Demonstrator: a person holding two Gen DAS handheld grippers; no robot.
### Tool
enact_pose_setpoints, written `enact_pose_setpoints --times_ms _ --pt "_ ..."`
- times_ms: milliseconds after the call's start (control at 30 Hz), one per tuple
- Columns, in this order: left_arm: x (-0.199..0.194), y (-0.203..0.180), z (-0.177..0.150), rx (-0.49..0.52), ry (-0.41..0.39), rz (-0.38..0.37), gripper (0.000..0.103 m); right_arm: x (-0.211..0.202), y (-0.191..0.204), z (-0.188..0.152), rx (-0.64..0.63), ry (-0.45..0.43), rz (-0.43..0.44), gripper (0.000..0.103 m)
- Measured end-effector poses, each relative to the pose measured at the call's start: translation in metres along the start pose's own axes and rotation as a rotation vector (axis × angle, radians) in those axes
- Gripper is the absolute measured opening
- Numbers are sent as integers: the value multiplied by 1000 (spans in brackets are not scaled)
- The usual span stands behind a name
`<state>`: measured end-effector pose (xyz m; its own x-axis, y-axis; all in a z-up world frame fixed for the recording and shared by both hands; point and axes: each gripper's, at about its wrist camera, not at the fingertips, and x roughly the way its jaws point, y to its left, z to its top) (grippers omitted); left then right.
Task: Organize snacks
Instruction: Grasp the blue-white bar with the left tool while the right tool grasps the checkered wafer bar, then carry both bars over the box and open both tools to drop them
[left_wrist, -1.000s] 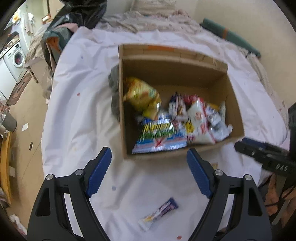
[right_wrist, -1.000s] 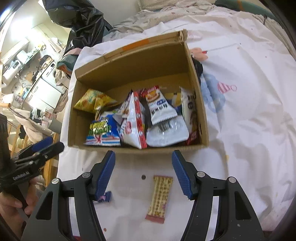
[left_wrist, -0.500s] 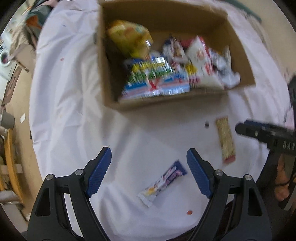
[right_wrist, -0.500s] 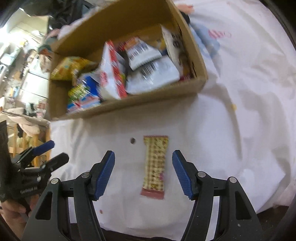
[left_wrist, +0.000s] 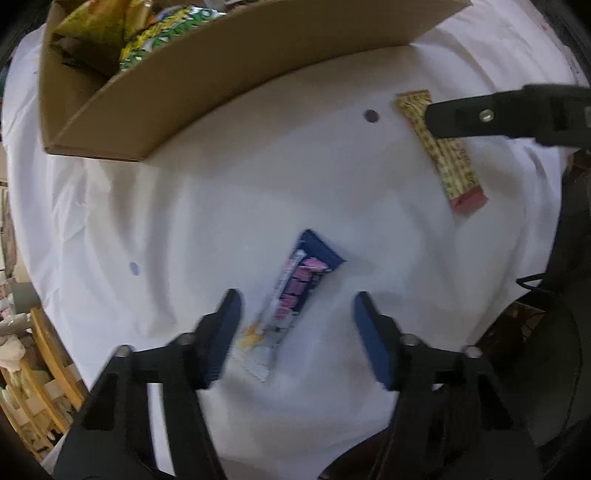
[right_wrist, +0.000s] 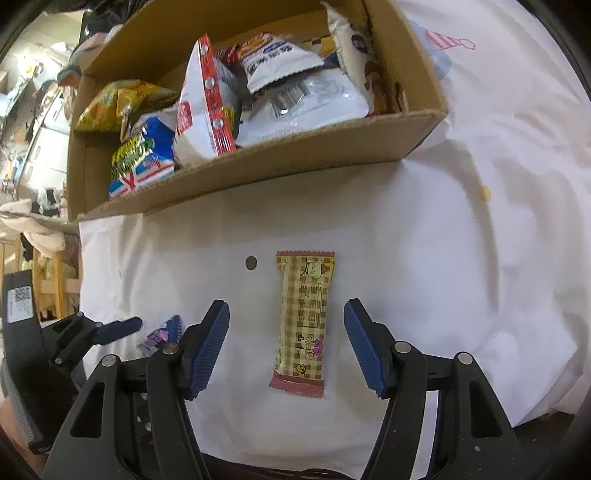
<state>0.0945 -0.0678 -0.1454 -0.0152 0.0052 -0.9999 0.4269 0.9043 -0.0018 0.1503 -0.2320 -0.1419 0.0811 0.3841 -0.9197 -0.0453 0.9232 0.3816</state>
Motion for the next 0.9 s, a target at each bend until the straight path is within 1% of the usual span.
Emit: enact_pose_setpoints --times_ms 33,67,100,133,200,267,367,433,467,533,567,633,667,733,800,900 --pt "1 -3 0 10 4 -2 43 3 1 -1 -8 8 -10 67" --pt "3 -6 -1 23 8 5 31 6 2 -1 -18 14 -22 67" --pt "5 -9 -2 33 17 16 25 9 3 -2 -30 23 -41 67" --pt "7 -10 -2 36 25 18 16 13 4 -3 -41 31 -60 67" --pt "6 -12 -3 42 14 30 15 20 6 -5 -68 42 -87 67" --pt "3 -10 0 28 -7 50 15 24 11 -6 -101 47 -116 67" --pt "-6 1 4 -28 -48 56 14 30 19 -10 -155 43 -164 67" --pt "-15 12 7 -88 -84 50 14 33 25 -13 -194 37 -202 66" --pt "-16 18 6 -118 -93 39 14 33 27 -15 -209 27 -218 62" --pt "-22 29 7 -182 -117 -9 14 34 33 -19 -253 -3 -264 32" --pt "-24 32 8 -201 -130 -12 14 32 34 -19 -266 -13 -262 27" --pt "-29 40 7 -231 -151 -1 14 26 34 -18 -263 -32 -222 27" --pt "-33 48 8 -244 -159 -6 14 23 33 -18 -257 -38 -201 27" --pt "-37 51 6 -263 -176 -12 14 16 31 -17 -231 -51 -155 27" --pt "-41 51 9 -270 -193 -4 14 11 30 -17 -223 -66 -130 27" --pt "-45 54 1 -287 -214 8 14 5 30 -18 -219 -80 -98 27"
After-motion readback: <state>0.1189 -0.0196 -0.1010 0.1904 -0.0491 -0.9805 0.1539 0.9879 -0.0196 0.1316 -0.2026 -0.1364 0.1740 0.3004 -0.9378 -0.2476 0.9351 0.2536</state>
